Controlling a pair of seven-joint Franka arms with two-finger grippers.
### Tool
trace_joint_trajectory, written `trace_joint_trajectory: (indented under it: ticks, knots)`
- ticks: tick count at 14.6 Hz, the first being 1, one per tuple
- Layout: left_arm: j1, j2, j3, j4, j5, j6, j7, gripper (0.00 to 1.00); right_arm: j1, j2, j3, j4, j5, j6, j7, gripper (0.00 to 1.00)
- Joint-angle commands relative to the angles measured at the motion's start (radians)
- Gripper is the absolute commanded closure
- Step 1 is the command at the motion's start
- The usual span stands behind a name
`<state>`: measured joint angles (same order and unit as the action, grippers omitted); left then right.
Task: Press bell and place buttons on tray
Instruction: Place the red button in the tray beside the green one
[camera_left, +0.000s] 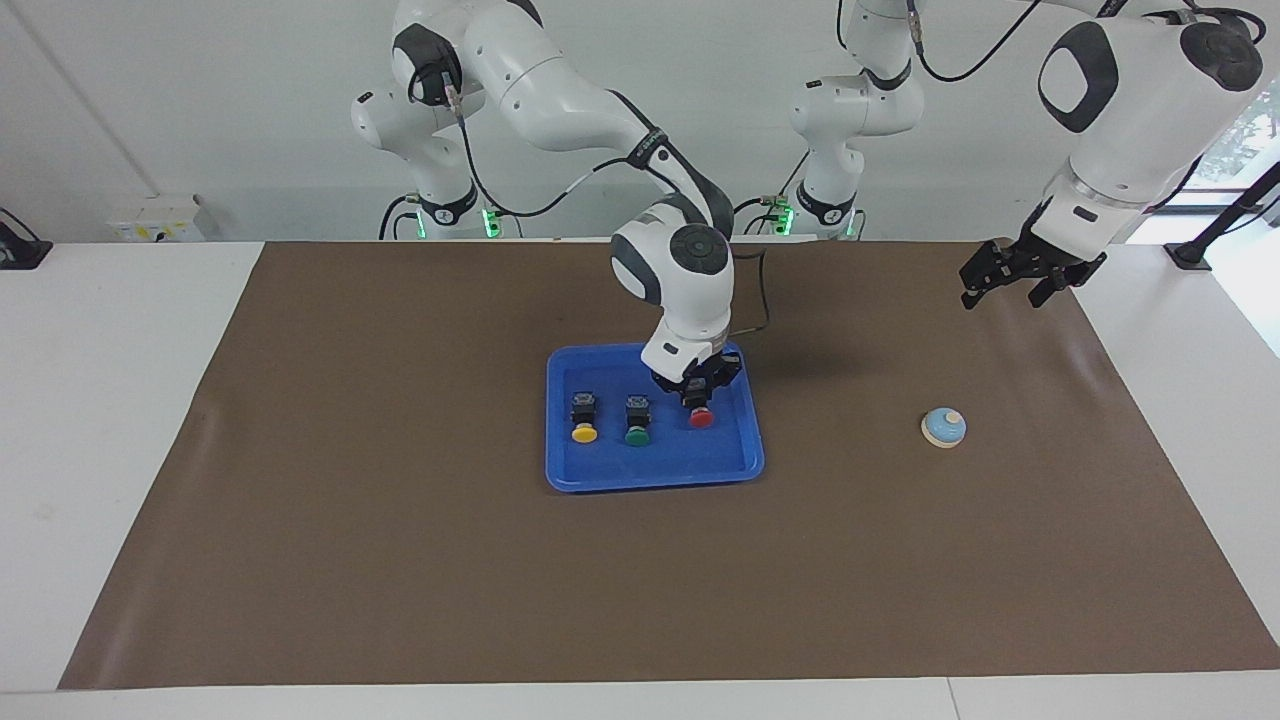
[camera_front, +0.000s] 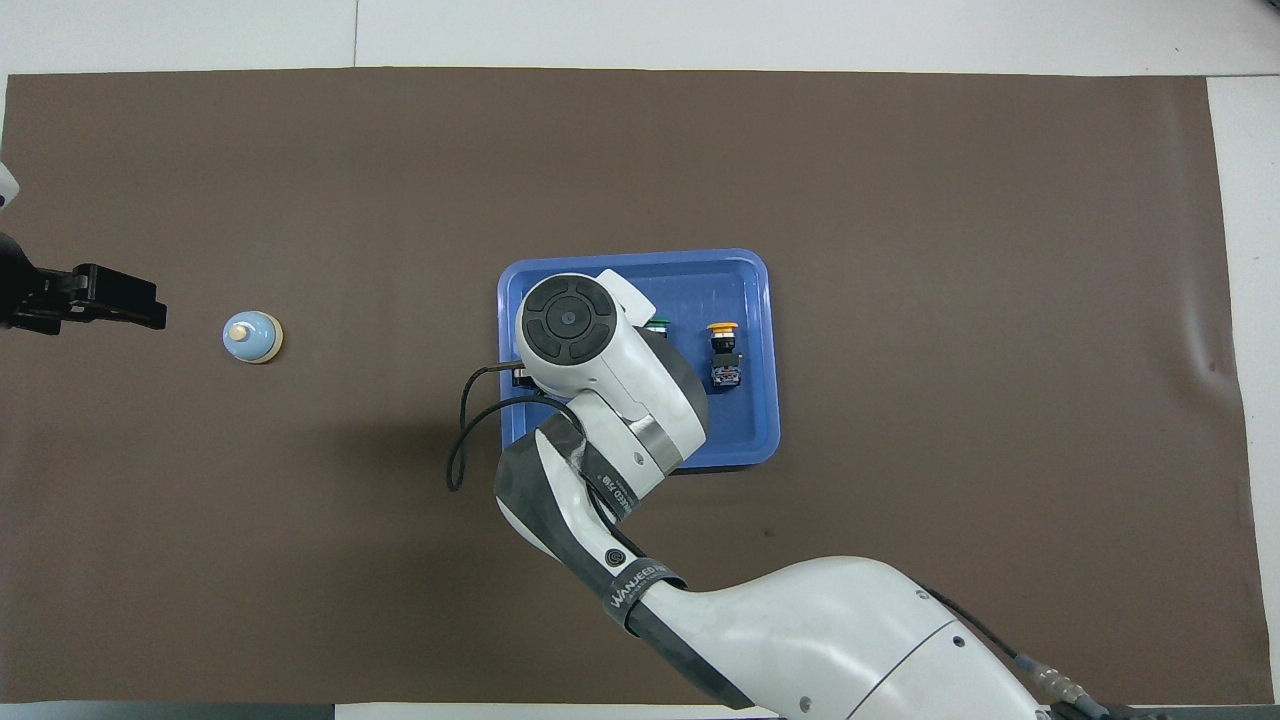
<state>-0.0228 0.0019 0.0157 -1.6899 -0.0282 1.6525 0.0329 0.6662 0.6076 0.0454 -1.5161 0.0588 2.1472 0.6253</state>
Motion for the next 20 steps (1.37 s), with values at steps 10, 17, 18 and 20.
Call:
trace_joint_trajectory:
  ticks: [10,17,18,20]
  knots:
    - [-0.006,0.001,0.007,0.013,0.001,-0.007,-0.004,0.0,-0.055,-0.145,-0.027,0.05,-0.016,-0.183,0.004,0.0]
    - [-0.006,0.001,0.007,0.013,0.002,-0.007,-0.004,0.0,-0.319,-0.523,-0.032,-0.208,-0.028,-0.348,-0.338,0.0]
    - [-0.006,0.001,0.007,0.013,0.001,-0.007,-0.004,0.0,-0.351,-0.573,-0.03,-0.243,-0.039,-0.375,-0.369,0.0]
    - [-0.006,0.001,0.007,0.013,0.002,-0.007,-0.004,0.0,-0.396,-0.65,-0.03,-0.303,-0.056,-0.411,-0.395,0.0]
